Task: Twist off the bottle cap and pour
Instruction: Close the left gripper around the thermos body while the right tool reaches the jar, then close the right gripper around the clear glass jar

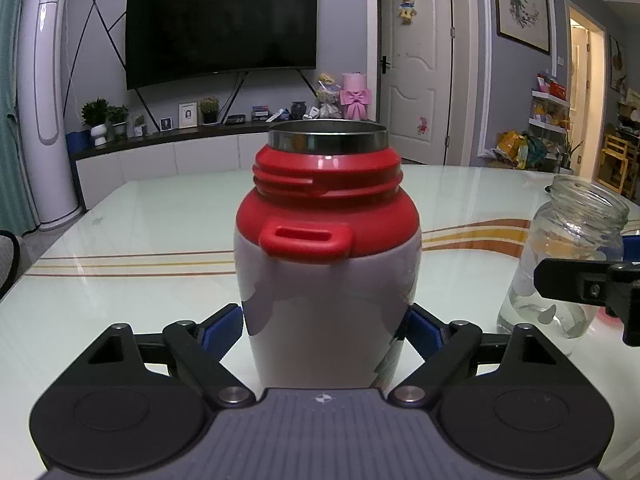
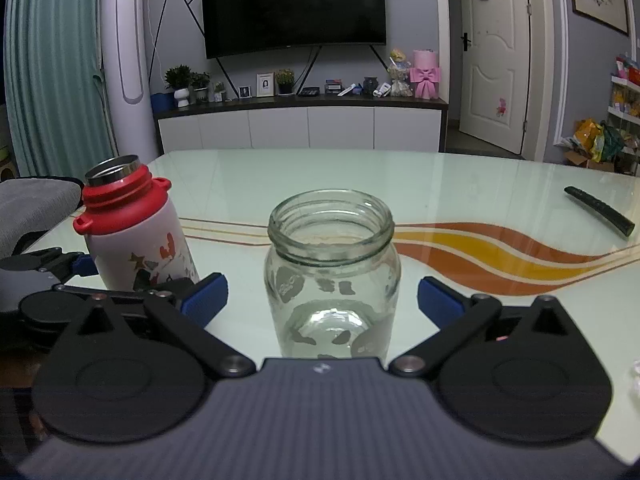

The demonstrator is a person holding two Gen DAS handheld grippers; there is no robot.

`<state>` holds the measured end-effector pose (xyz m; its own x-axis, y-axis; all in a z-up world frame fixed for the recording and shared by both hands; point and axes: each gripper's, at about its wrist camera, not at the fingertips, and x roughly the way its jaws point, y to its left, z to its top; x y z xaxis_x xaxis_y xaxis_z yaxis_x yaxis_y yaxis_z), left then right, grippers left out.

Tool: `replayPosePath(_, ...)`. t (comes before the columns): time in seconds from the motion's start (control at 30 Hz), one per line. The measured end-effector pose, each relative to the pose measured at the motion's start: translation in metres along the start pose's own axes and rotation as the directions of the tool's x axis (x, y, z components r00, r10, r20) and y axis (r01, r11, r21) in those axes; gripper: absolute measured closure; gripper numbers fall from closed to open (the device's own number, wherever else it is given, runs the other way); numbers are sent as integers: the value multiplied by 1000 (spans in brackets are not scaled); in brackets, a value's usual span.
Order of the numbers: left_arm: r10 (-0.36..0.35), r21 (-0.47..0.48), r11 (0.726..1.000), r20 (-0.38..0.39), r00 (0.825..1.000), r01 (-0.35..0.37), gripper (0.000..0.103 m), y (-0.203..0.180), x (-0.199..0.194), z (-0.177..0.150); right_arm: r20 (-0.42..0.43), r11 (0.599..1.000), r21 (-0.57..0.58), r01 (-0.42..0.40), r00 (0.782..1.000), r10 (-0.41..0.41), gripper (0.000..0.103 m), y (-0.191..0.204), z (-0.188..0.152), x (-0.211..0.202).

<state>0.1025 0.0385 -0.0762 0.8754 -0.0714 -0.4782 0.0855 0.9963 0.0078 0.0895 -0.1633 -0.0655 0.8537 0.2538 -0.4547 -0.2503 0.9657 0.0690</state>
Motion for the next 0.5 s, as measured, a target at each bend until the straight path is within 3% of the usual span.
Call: replayPosePath(0.5,3,-11,1000,-4,1000,-3,20,0,1,1,-6,1000,5,19,1000,-19,0,-3,-3,7)
